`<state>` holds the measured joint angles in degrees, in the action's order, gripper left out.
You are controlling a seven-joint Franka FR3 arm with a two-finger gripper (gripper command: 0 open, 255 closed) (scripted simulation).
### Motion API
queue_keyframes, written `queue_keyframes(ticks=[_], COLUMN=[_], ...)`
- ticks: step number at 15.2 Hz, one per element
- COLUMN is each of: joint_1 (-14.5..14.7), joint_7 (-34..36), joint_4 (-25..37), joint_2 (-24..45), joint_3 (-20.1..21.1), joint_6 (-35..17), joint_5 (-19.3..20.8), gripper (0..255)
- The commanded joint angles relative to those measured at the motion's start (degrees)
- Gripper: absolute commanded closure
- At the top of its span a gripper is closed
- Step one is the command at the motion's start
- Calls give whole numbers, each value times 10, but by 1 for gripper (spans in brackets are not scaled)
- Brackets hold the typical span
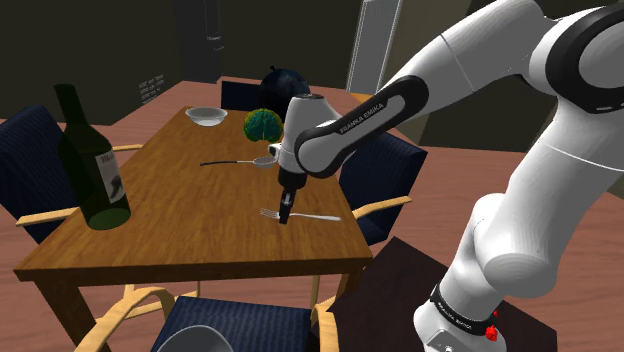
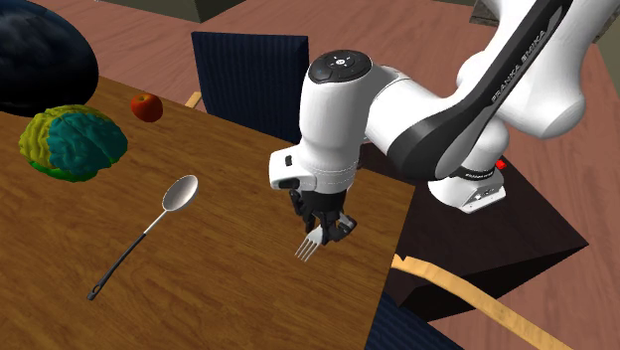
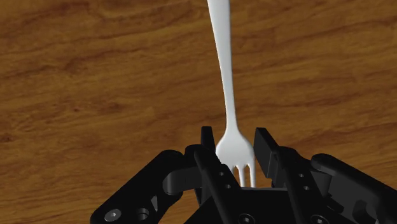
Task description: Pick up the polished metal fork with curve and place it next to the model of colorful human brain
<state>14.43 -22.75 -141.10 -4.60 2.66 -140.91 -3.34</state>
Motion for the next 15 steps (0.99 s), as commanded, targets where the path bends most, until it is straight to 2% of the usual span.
queue_keyframes(ticks=[1,5,15], joint_1=[3,1,0], joint_7=[2,-3,0], joint_4=[-4,-1,30], joint_2=[2,4,-48], joint_3=[3,0,-1], joint_6=[1,1,84], joint_5=[-1,-1,1], gripper=[255,255,255])
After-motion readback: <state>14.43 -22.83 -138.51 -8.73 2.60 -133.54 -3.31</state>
